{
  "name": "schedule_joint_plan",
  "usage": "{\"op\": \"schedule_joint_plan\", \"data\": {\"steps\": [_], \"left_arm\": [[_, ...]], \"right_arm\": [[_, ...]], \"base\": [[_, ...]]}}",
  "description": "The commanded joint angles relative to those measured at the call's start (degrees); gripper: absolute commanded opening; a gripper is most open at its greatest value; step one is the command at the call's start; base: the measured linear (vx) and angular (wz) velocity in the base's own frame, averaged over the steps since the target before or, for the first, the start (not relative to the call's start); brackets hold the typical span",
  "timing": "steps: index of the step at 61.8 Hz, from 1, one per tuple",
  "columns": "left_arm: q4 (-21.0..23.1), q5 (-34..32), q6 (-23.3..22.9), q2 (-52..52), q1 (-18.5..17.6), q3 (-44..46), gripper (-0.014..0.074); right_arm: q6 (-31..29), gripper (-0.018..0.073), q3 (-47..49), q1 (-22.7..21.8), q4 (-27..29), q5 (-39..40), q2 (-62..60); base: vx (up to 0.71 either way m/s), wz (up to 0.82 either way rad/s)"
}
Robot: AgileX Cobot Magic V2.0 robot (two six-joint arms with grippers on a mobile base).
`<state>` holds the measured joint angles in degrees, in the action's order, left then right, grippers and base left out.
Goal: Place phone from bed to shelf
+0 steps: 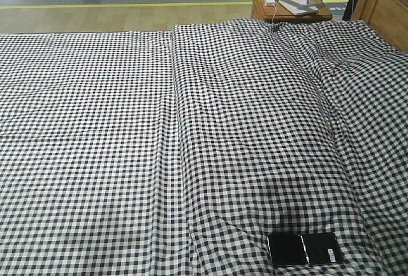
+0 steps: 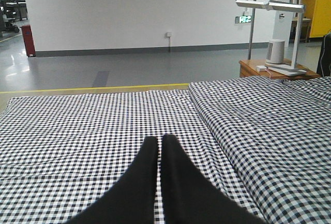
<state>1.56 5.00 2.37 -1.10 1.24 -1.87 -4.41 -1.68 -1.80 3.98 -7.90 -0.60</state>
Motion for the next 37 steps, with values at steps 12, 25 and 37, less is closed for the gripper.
{"op": "schedule_joint_plan", "data": {"steps": [12, 25, 37], "left_arm": [[0.56, -4.11, -0.50, -0.42, -0.30, 1.43, 0.0001], [0.56, -4.11, -0.50, -0.42, -0.30, 1.43, 0.0001], [0.56, -4.11, -0.50, -0.42, -0.30, 1.43, 0.0001]], "right_arm": [[-0.54, -0.0005, -0.44, -0.20, -0.47, 4.14, -0.76], [-0.54, -0.0005, -0.44, -0.20, -0.47, 4.14, -0.76], [-0.54, -0.0005, -0.44, -0.20, -0.47, 4.14, -0.76]], "base": [[0.00, 0.00], [0.00, 0.00], [0.00, 0.00]]}}
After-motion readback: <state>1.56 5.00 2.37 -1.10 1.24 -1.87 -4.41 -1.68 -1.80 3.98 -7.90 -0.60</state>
